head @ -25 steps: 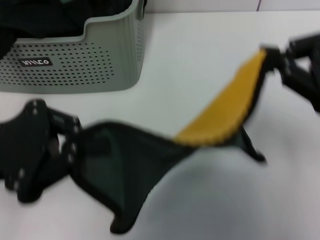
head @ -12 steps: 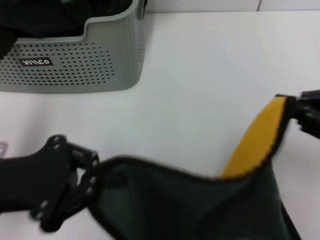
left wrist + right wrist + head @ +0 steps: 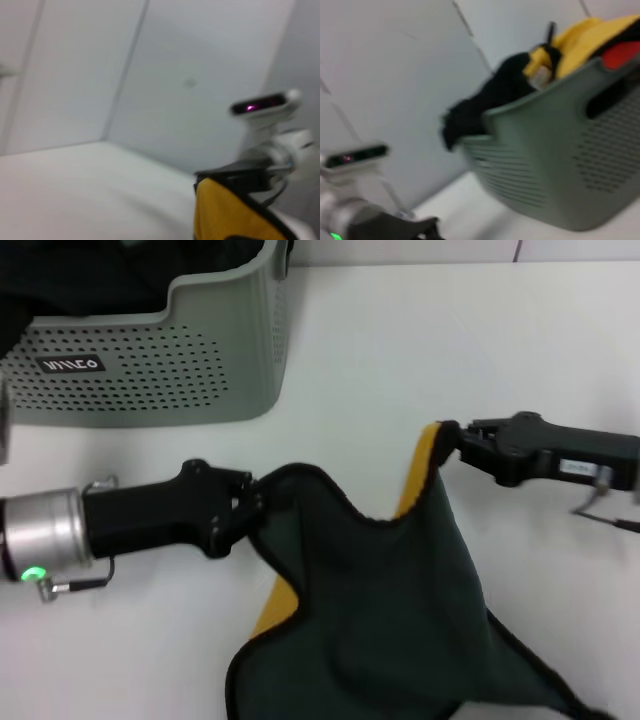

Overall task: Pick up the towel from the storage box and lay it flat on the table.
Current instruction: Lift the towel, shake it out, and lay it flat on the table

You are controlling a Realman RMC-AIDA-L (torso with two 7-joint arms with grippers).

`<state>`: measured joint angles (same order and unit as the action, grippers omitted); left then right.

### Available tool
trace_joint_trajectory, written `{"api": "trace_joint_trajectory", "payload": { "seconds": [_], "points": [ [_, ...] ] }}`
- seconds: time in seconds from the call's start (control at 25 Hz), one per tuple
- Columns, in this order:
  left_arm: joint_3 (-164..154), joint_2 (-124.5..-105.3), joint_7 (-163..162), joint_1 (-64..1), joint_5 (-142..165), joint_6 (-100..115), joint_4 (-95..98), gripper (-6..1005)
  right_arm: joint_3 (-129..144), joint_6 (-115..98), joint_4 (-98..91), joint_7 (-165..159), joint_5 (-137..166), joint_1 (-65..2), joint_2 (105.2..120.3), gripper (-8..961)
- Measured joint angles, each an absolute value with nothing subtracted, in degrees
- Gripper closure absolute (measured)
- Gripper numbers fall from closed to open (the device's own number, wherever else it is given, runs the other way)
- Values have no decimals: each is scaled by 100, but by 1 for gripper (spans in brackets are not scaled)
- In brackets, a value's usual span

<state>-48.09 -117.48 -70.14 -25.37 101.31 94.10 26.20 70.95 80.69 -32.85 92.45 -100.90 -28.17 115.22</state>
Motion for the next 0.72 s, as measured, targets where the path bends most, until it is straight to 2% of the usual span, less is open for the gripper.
{"api": "trace_joint_trajectory", "payload": {
  "seconds": [0.16,0.4,0.72],
  "points": [
    [-4788,-11801,-7054,-2611,10281,8729,2791,969,7202,7112,-3242,9360,-9925,-3070,11624,915],
    [-4748,-11804,-7062,-2618,10236,8070,2897,968,7673,6085,-3204,9390,-9965,-3314,11631,912],
    [-4740,-11906,-7063,-2605,10267,7401,3170,967,7882,5452,-3194,9400,-10011,-3527,11628,908]
  ]
}}
